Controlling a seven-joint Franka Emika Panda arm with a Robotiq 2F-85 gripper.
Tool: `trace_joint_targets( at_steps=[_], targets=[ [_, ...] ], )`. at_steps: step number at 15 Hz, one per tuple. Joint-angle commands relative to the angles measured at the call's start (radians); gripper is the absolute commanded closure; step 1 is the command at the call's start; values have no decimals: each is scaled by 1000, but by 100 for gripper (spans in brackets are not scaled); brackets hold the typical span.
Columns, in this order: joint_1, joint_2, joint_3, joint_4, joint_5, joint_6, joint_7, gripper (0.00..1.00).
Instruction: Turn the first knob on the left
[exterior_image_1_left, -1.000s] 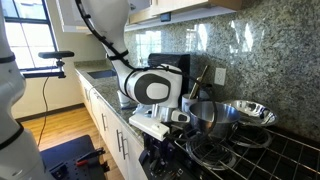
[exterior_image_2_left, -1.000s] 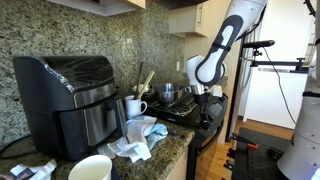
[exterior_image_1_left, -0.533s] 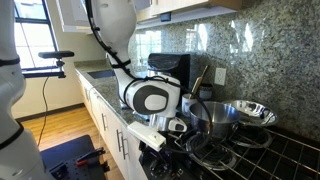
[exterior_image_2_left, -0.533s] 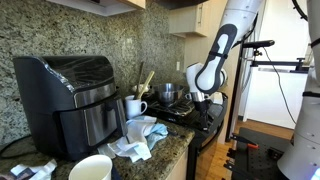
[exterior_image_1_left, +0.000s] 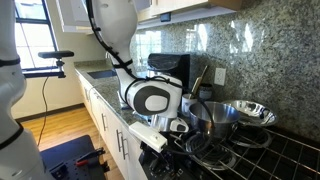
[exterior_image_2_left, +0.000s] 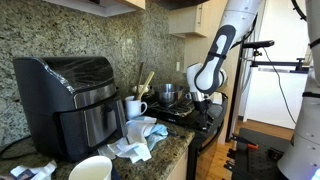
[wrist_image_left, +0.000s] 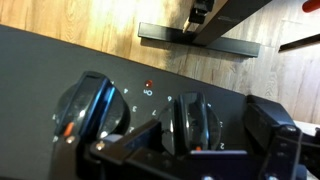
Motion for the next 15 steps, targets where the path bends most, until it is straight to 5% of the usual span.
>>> trace_joint_targets(
  at_steps=[1, 15],
  targets=[
    [-16, -46, 34, -3, 75, 2, -55, 0],
    [17, -242, 20, 1, 101, -135, -47, 0]
  ],
)
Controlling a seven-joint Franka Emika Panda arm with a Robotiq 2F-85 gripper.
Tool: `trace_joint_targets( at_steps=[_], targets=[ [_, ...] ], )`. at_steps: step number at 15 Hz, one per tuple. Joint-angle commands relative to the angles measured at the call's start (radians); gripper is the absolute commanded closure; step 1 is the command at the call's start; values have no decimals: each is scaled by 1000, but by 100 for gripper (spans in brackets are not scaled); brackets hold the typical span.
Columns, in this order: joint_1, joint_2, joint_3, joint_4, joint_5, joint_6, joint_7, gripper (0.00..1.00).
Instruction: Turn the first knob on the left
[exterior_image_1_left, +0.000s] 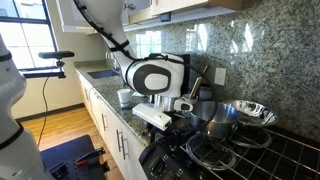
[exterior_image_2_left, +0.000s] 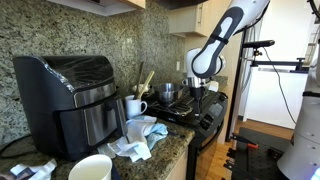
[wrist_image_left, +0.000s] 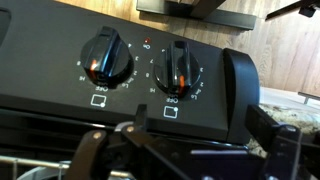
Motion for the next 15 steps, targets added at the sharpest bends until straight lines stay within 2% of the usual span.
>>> trace_joint_targets(
  at_steps=[1, 15],
  targets=[
    [13, -92, -7, -4, 11, -85, 0, 0],
    [33, -338, -11, 89, -28, -317, 49, 0]
  ],
)
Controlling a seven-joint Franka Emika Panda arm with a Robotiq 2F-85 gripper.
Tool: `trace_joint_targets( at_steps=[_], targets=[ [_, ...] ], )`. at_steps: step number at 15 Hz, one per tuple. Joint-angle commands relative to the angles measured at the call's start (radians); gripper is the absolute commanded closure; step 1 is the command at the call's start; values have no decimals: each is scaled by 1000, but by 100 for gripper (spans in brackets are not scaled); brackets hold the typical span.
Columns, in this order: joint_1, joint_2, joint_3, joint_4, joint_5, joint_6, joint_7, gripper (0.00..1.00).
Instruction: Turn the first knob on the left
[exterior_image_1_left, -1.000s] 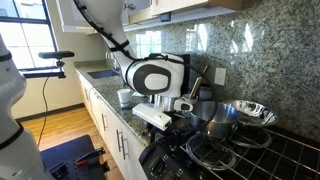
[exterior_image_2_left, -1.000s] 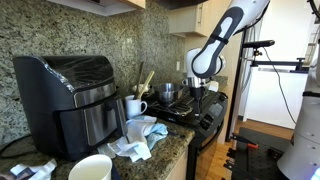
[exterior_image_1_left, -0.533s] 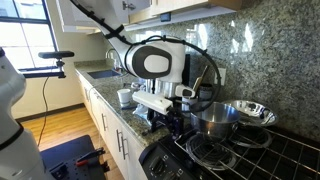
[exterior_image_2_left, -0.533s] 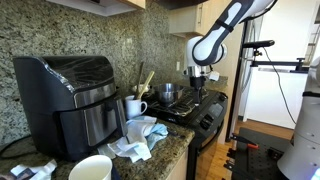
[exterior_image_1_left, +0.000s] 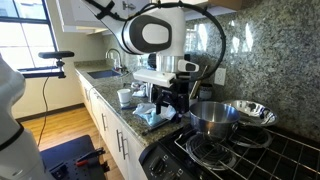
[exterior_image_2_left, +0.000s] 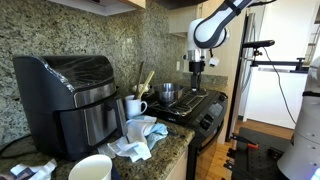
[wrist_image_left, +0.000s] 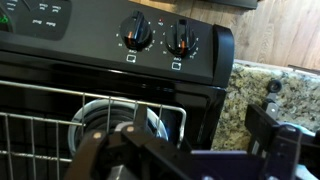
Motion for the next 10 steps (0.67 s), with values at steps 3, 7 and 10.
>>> trace_joint_targets(
  at_steps=[3, 7, 10],
  targets=[
    [28, -87, 2, 75, -27, -159, 59, 0],
    [48, -112, 10, 124, -32, -238, 82, 0],
    [57, -118, 10, 142, -28, -262, 90, 0]
  ],
)
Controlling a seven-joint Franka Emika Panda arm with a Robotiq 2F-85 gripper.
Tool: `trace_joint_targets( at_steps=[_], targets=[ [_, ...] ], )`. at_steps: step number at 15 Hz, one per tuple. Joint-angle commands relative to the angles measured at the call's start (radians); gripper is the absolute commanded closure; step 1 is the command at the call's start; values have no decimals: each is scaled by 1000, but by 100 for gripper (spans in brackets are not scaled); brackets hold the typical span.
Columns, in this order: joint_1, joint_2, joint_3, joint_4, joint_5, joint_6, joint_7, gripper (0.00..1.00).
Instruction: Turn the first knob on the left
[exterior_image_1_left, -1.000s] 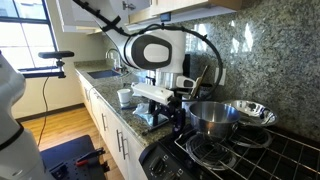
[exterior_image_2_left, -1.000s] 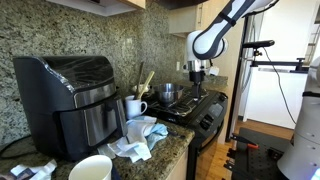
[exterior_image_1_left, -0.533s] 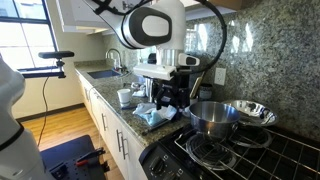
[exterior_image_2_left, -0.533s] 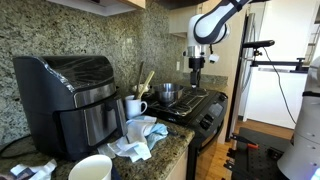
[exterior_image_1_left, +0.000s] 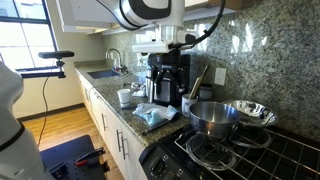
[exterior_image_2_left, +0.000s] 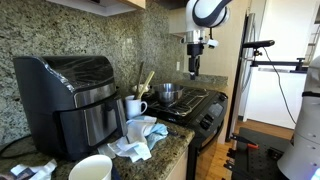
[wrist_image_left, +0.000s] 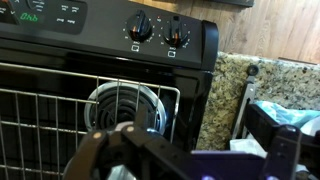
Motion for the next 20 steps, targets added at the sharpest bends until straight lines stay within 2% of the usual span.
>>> trace_joint_targets(
  at_steps=[1, 20],
  targets=[
    [16, -17, 2, 23, -18, -49, 36, 0],
    [20, 0, -13, 11, -3, -24, 7, 0]
  ],
)
